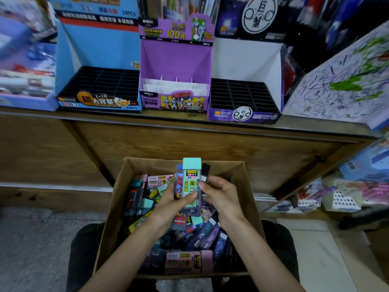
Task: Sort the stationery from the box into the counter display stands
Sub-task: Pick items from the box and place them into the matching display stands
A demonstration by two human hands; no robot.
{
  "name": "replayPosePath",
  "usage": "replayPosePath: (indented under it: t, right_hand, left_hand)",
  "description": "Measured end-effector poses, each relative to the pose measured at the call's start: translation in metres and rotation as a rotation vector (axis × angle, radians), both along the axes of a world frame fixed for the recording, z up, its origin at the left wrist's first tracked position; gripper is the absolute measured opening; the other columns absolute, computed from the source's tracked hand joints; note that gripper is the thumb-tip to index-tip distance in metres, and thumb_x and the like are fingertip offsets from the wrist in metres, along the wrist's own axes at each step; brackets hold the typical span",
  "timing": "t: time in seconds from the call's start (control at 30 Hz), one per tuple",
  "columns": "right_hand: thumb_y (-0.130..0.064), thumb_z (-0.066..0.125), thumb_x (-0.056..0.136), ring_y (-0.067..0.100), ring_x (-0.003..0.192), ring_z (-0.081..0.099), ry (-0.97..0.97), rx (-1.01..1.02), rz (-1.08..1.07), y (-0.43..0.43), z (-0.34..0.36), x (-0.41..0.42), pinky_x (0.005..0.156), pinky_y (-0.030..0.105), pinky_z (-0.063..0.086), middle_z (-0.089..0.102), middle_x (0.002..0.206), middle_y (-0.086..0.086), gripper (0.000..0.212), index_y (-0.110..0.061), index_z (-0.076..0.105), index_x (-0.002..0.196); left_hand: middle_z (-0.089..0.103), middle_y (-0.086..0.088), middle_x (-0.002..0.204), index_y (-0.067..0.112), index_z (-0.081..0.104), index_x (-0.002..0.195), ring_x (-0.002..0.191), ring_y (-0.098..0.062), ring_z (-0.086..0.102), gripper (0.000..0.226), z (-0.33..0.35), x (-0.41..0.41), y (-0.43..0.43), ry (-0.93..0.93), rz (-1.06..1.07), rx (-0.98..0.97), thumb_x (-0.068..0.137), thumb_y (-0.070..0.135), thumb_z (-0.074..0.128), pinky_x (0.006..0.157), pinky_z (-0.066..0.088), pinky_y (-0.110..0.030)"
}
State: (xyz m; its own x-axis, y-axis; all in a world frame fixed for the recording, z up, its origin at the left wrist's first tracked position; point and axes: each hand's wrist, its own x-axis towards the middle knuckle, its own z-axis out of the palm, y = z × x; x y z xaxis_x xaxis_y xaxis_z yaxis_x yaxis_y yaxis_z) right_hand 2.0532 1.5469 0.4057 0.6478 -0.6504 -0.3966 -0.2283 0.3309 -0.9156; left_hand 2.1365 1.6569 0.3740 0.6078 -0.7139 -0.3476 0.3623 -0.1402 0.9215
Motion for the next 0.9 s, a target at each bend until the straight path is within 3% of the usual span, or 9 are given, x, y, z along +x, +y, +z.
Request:
replayPosePath:
  t: [0.07,0.23,0.4,0.57,0.7,0.83,0.9]
  right_hand:
    - [-0.005,0.061,0.088,0.01,0.084,0.069,-0.036,-0.095,0.003,0.002,0.01,0.004,0.068,0.019,0.054,0.073,0.094,0.001,0.017,-0.02,0.068,0.093]
    - [-0.008,0.051,0.095,-0.003,0.075,0.067,-0.091,-0.105,0.0,0.012,0.029,0.012,0.065,0.01,0.05,0.072,0.076,-0.017,0.028,-0.029,0.068,0.087]
    - [-0.007,0.062,0.088,0.008,0.079,0.068,-0.13,-0.018,-0.093,0.013,0.049,0.018,0.069,0.02,0.055,0.074,0.085,0.0,0.016,-0.015,0.071,0.099]
    - [-0.007,0.069,0.083,0.02,0.089,0.068,-0.13,0.084,-0.133,0.004,0.066,0.016,0.084,0.037,0.054,0.074,0.085,0.003,0.014,-0.021,0.07,0.079]
    - [-0.012,0.065,0.087,0.024,0.096,0.067,-0.16,0.066,-0.117,0.004,0.077,0.011,0.092,0.043,0.052,0.074,0.094,0.006,0.008,-0.013,0.071,0.092]
    - [-0.011,0.061,0.09,0.026,0.101,0.066,-0.227,0.076,-0.128,0.008,0.085,0.009,0.093,0.042,0.05,0.072,0.101,0.01,0.008,-0.009,0.066,0.096]
    - [-0.011,0.059,0.091,0.025,0.1,0.066,-0.252,0.078,-0.109,0.01,0.088,0.008,0.091,0.042,0.052,0.071,0.101,0.01,0.007,-0.01,0.064,0.096]
  left_hand:
    - [0.068,-0.007,0.113,0.014,0.05,0.124,0.105,-0.019,0.064,0.046,0.008,0.002,-0.003,-0.049,0.012,-0.011,0.082,0.013,0.069,0.093,0.051,-0.033]
    - [0.072,0.003,0.096,0.018,0.057,0.112,0.088,-0.008,0.068,0.04,0.029,0.008,-0.011,-0.17,0.051,-0.01,0.077,0.013,0.076,0.07,0.051,-0.015]
    - [0.072,0.016,0.077,0.023,0.058,0.096,0.072,0.003,0.067,0.032,0.051,0.008,-0.015,-0.235,0.071,-0.059,0.076,0.006,0.075,0.059,0.047,-0.007]
    - [0.074,0.006,0.091,0.02,0.06,0.103,0.085,-0.007,0.07,0.029,0.073,0.009,-0.007,-0.183,0.083,-0.136,0.077,0.022,0.073,0.067,0.053,-0.016]
    - [0.073,-0.006,0.101,0.013,0.058,0.113,0.091,-0.02,0.07,0.047,0.087,0.007,-0.005,-0.088,0.127,-0.189,0.073,0.035,0.069,0.071,0.057,-0.026]
    - [0.074,-0.008,0.097,0.016,0.061,0.104,0.09,-0.026,0.07,0.045,0.096,0.006,-0.006,-0.039,0.218,-0.198,0.066,0.037,0.073,0.08,0.056,-0.039]
    - [0.074,-0.01,0.094,0.015,0.062,0.102,0.085,-0.025,0.071,0.041,0.097,0.007,-0.007,-0.003,0.256,-0.213,0.068,0.034,0.072,0.073,0.059,-0.037]
